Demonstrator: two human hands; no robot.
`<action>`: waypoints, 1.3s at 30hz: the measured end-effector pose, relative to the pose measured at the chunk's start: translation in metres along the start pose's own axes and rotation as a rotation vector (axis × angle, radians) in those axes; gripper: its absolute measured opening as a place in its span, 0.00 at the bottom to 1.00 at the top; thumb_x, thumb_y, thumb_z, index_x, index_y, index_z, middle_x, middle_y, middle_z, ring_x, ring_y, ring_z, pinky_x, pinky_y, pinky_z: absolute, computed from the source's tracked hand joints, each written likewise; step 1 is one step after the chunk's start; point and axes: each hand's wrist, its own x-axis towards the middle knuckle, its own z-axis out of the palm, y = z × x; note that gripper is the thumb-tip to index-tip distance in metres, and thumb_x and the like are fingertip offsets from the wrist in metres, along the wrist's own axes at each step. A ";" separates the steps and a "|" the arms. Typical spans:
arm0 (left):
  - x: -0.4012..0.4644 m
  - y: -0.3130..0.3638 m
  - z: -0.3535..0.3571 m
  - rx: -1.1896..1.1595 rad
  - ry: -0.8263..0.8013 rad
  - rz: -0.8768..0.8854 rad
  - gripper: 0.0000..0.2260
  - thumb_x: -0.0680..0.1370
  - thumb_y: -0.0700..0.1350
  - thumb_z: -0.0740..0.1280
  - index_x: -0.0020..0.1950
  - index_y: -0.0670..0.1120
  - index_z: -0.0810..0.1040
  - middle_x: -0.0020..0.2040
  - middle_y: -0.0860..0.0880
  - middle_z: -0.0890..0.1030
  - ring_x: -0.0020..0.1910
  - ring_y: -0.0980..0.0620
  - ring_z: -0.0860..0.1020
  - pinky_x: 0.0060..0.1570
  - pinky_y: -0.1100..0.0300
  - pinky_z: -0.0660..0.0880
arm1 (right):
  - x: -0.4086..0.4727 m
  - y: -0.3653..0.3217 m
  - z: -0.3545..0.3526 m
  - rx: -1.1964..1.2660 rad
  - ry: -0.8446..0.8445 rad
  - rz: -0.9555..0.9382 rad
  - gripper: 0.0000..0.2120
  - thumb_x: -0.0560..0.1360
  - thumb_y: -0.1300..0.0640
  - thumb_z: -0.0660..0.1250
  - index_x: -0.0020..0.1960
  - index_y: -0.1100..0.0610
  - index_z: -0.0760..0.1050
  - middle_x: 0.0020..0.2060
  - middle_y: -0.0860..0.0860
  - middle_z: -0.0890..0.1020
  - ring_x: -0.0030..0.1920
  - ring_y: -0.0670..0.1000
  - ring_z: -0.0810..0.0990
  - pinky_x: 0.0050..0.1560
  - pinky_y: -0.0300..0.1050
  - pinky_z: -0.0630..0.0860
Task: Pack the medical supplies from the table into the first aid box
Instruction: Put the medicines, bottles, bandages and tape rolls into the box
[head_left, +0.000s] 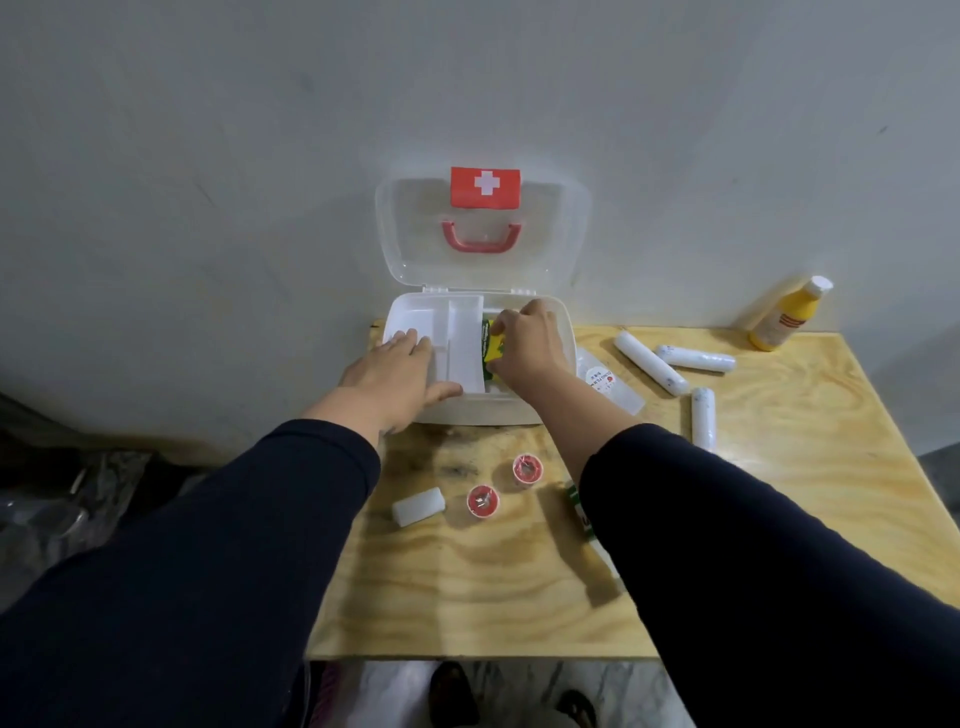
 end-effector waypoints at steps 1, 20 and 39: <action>0.001 -0.001 0.000 0.004 -0.007 0.000 0.36 0.80 0.63 0.54 0.80 0.42 0.49 0.81 0.44 0.49 0.80 0.47 0.49 0.76 0.52 0.53 | 0.002 0.000 0.003 0.033 -0.009 0.029 0.18 0.71 0.59 0.73 0.61 0.53 0.77 0.60 0.57 0.71 0.62 0.57 0.71 0.62 0.47 0.71; -0.003 0.002 -0.004 0.031 -0.019 0.017 0.33 0.80 0.61 0.56 0.78 0.41 0.56 0.78 0.44 0.60 0.77 0.46 0.59 0.73 0.50 0.61 | 0.001 0.062 -0.047 0.128 0.104 0.149 0.15 0.75 0.66 0.60 0.60 0.58 0.76 0.57 0.58 0.77 0.59 0.59 0.75 0.55 0.47 0.73; -0.009 0.005 0.002 0.030 -0.040 -0.018 0.35 0.81 0.60 0.53 0.80 0.41 0.48 0.81 0.43 0.47 0.80 0.46 0.48 0.76 0.49 0.52 | -0.055 0.104 -0.050 0.183 0.124 0.296 0.22 0.72 0.57 0.70 0.65 0.57 0.75 0.59 0.58 0.78 0.63 0.58 0.74 0.58 0.49 0.74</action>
